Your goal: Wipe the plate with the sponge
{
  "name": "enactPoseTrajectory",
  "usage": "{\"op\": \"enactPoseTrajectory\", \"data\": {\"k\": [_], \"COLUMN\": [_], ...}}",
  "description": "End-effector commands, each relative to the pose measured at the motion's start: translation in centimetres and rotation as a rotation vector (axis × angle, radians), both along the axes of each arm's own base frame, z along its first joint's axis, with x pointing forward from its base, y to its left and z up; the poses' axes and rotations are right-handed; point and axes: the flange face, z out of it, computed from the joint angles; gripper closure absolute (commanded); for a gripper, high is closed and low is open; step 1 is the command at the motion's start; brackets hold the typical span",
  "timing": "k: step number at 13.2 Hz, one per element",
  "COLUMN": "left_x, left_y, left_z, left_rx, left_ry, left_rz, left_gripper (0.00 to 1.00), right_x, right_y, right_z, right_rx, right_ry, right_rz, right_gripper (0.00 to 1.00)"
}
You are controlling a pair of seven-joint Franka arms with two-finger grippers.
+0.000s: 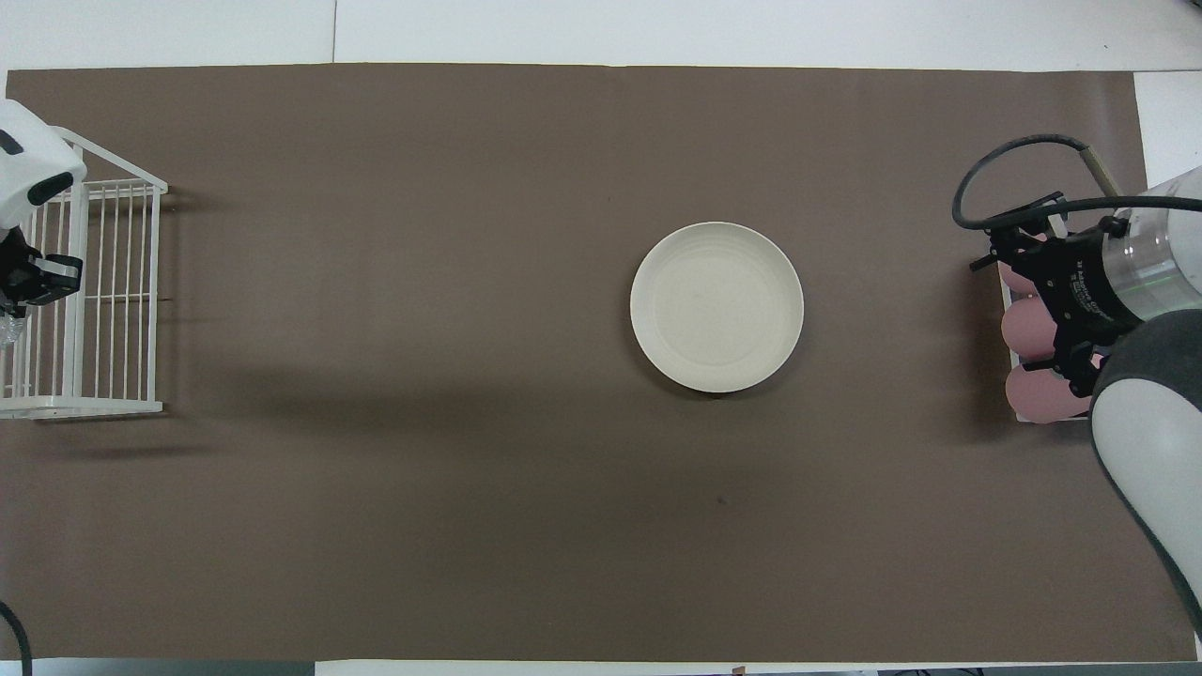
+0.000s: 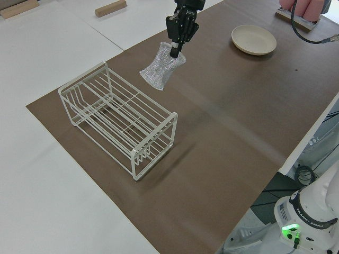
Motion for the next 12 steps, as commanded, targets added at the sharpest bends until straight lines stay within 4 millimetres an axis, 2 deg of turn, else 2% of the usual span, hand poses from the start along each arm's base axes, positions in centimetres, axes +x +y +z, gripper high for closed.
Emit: {"op": "enactPoseTrajectory", "data": {"k": [1, 2, 3, 4, 5, 7, 8, 10, 12], "left_x": [-0.8, -0.9, -1.1, -1.3, -1.7, -2.9, -3.6, -5.3, -7.0], "left_y": [-0.7, 0.3, 0.2, 0.4, 0.7, -0.5, -1.1, -2.5, -4.0], "left_z": [1.7, 2.1, 2.3, 2.5, 1.8, 1.0, 0.5, -1.0, -2.4], "left_rx": [-0.243, -0.362, -0.47, -0.562, -0.625, -0.777, -0.826, -0.955, -1.096], "left_ry": [0.047, 0.054, 0.064, 0.062, 0.086, 0.117, 0.125, 0.156, 0.163], "left_rz": [0.062, 0.114, 0.154, 0.221, 0.271, 0.302, 0.312, 0.345, 0.386], "left_gripper": [1.0, 1.0, 1.0, 1.0, 1.0, 1.0, 1.0, 1.0, 1.0], "right_x": [-0.6, -0.5, -0.5, -0.8, -0.9, -0.8, -0.9, -1.5, -1.7], "right_y": [1.6, 2.4, 2.9, 4.7, 5.9, 7.4, 8.3, 11.9, 13.2], "right_z": [0.3, 0.4, 0.5, 0.5, 0.6, 1.2, 1.4, 1.6, 1.3], "right_rx": [0.026, 0.029, 0.03, 0.033, 0.064, 0.181, 0.185, 0.2, 0.162], "right_ry": [-0.039, -0.057, -0.06, -0.062, -0.062, -0.059, -0.063, -0.089, -0.101], "right_rz": [-0.046, -0.102, -0.153, -0.174, -0.205, -0.302, -0.319, -0.283, -0.296], "right_gripper": [0.0, 0.0, 0.0, 0.0, 0.0, 0.0, 0.0, 0.0, 0.0]}}
